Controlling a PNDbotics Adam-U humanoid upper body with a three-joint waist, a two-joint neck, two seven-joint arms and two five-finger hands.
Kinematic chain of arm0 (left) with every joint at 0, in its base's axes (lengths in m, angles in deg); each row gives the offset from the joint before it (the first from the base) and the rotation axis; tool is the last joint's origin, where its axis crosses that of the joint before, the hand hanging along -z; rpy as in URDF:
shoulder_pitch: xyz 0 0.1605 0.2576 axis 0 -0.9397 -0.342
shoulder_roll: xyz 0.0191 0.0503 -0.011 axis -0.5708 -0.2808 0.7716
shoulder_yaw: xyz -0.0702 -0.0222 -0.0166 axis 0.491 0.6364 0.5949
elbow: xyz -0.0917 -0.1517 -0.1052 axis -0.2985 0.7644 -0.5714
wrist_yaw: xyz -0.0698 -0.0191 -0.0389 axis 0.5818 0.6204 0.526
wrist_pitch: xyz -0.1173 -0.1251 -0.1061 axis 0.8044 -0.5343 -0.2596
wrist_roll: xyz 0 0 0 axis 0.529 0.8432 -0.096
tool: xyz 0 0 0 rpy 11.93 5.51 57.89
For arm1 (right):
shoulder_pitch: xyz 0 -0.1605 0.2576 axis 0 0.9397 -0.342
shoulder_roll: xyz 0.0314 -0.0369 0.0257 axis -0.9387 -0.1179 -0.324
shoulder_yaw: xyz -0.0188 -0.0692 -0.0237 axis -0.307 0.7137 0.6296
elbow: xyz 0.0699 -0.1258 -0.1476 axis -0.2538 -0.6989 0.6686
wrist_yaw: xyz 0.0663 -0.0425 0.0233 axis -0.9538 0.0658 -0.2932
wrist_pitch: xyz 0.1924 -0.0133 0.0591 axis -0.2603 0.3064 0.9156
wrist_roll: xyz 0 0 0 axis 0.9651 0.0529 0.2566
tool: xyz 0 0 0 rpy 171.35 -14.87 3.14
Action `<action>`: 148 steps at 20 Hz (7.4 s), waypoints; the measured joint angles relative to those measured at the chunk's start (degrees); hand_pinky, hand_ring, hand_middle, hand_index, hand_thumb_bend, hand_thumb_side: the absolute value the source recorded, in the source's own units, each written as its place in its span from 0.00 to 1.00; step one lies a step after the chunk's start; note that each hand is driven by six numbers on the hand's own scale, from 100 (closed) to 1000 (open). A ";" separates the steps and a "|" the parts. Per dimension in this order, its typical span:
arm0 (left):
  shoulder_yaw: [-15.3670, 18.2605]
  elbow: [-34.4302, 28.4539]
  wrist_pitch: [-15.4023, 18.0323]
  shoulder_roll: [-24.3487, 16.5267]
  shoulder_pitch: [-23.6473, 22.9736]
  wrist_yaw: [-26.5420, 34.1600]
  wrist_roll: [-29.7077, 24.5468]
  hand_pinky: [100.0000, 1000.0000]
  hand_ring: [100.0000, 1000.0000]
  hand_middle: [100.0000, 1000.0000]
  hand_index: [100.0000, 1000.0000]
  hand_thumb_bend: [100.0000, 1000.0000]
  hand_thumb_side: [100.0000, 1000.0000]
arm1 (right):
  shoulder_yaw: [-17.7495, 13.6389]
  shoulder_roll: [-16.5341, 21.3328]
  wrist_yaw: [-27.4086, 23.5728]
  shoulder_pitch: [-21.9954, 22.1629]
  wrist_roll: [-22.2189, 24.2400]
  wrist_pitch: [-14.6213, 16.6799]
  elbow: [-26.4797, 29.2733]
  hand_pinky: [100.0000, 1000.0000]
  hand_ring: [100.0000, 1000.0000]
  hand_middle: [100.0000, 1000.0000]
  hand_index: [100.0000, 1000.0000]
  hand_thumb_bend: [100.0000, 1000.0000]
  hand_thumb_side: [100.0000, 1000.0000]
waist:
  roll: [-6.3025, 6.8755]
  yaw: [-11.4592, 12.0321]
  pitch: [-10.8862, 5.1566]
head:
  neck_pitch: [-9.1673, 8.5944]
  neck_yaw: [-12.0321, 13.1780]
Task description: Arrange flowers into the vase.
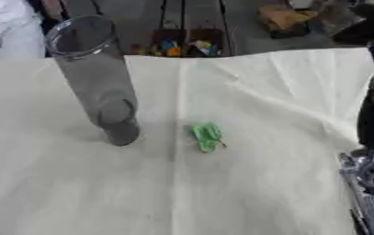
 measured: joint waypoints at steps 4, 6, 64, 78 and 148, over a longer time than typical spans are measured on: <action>0.85 0.73 0.10 0.92 1.79 2.09 3.55 0.00 0.00 0.00 0.00 0.00 0.58 | 0.02 0.00 -0.01 0.24 0.05 -0.06 0.00 0.55 0.50 0.44 0.70 0.00 0.98 | 0.26 -0.02 -0.09 | 0.01 0.00; 1.24 1.44 0.38 1.36 2.72 2.76 4.98 0.00 0.00 0.00 0.00 0.00 0.58 | 0.03 0.01 -0.01 0.27 0.06 -0.07 0.00 0.55 0.50 0.44 0.70 0.00 0.98 | 0.25 -0.02 -0.16 | 0.01 0.02; 6.09 36.55 13.94 12.16 25.67 1.52 20.30 0.00 0.00 0.00 0.00 0.00 0.60 | 1.15 2.63 -1.93 2.27 2.10 0.32 0.00 0.56 0.50 0.43 0.70 0.00 0.98 | 2.87 -5.29 0.86 | -1.61 5.21; 6.84 38.26 15.64 12.42 27.23 2.87 22.51 0.00 0.00 0.00 0.00 0.00 0.60 | 1.68 3.08 -2.05 2.35 2.77 0.33 0.00 0.57 0.50 0.43 0.70 0.00 0.98 | 3.51 -5.68 1.60 | -2.79 5.85; 1.71 29.01 4.16 16.95 27.94 9.62 32.59 0.00 0.00 0.00 0.00 0.00 0.56 | 1.42 3.54 -3.87 4.25 3.14 -0.45 0.00 0.57 0.51 0.43 0.71 0.00 0.99 | 4.19 -2.16 -2.56 | 0.51 2.06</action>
